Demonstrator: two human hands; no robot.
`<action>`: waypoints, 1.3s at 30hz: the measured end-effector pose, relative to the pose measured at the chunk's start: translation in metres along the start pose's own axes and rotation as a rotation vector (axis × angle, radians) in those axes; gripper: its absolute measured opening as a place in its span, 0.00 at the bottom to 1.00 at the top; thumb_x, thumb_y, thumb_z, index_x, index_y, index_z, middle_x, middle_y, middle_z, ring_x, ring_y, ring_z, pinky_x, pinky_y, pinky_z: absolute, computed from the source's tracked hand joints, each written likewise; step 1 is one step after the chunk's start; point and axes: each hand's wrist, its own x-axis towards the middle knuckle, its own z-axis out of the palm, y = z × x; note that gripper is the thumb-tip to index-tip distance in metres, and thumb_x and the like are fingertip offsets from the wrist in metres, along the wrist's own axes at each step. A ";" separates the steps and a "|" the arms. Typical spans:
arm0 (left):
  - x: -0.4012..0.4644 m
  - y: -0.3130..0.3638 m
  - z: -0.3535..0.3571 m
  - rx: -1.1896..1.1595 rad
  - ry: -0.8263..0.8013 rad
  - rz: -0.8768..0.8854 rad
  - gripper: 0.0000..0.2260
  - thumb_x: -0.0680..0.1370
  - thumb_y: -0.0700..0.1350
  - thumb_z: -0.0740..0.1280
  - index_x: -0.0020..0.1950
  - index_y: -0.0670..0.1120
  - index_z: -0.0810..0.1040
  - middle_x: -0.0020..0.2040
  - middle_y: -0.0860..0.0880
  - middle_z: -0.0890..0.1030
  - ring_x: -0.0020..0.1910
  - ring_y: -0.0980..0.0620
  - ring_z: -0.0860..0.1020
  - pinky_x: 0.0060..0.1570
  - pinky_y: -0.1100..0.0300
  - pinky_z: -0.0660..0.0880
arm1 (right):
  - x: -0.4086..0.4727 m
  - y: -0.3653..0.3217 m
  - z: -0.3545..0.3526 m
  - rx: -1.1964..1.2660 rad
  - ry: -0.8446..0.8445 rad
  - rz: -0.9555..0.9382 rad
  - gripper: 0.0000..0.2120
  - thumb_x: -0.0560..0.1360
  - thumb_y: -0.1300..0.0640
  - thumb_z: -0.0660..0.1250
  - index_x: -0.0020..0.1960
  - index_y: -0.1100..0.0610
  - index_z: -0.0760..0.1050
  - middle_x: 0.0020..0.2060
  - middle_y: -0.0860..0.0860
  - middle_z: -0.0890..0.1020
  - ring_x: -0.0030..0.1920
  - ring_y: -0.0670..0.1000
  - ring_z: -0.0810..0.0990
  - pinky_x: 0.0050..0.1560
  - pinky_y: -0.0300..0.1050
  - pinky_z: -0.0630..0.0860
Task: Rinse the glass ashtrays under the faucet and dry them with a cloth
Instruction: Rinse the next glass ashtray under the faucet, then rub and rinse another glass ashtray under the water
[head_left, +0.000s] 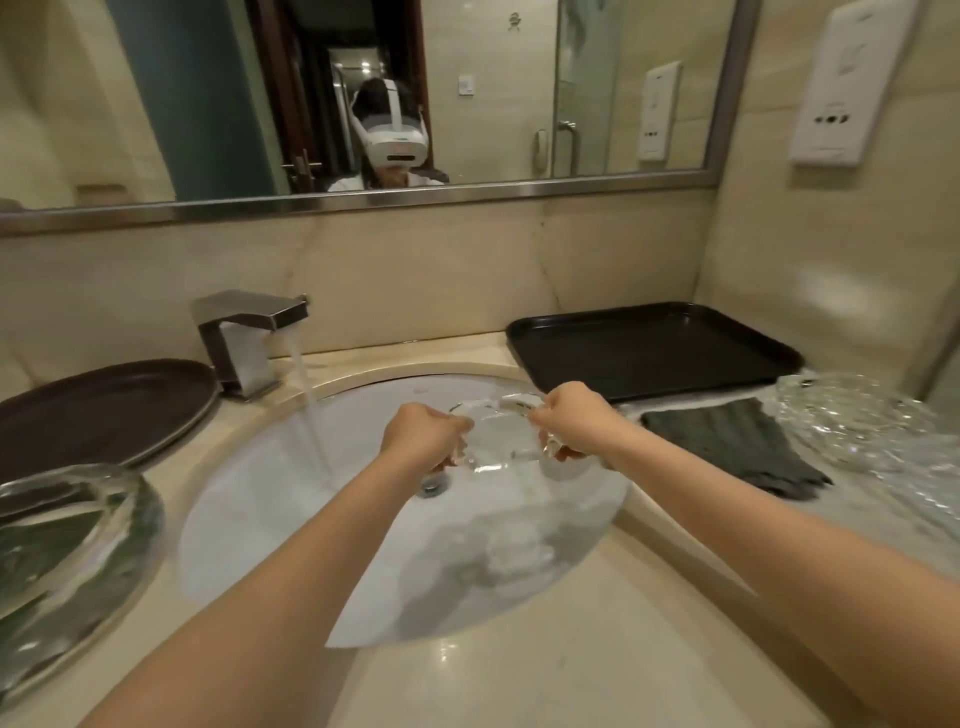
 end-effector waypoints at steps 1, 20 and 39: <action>-0.004 0.008 0.009 -0.040 -0.025 -0.019 0.08 0.76 0.45 0.69 0.39 0.43 0.76 0.33 0.48 0.77 0.28 0.53 0.73 0.32 0.62 0.71 | -0.003 0.005 -0.010 0.000 0.023 0.012 0.08 0.78 0.58 0.59 0.52 0.61 0.73 0.34 0.52 0.77 0.27 0.47 0.74 0.25 0.36 0.69; -0.047 0.150 0.217 -0.396 -0.621 -0.028 0.13 0.77 0.39 0.66 0.59 0.35 0.73 0.40 0.45 0.78 0.28 0.53 0.80 0.32 0.63 0.78 | -0.043 0.142 -0.233 -0.115 0.487 0.203 0.07 0.76 0.56 0.66 0.46 0.60 0.79 0.34 0.52 0.77 0.30 0.48 0.71 0.28 0.39 0.68; -0.048 0.140 0.228 -0.240 -0.457 0.119 0.09 0.76 0.47 0.68 0.54 0.45 0.77 0.50 0.48 0.81 0.39 0.53 0.80 0.38 0.62 0.74 | -0.037 0.156 -0.222 -0.446 0.640 0.125 0.14 0.77 0.54 0.63 0.59 0.59 0.78 0.55 0.55 0.81 0.57 0.56 0.78 0.61 0.53 0.73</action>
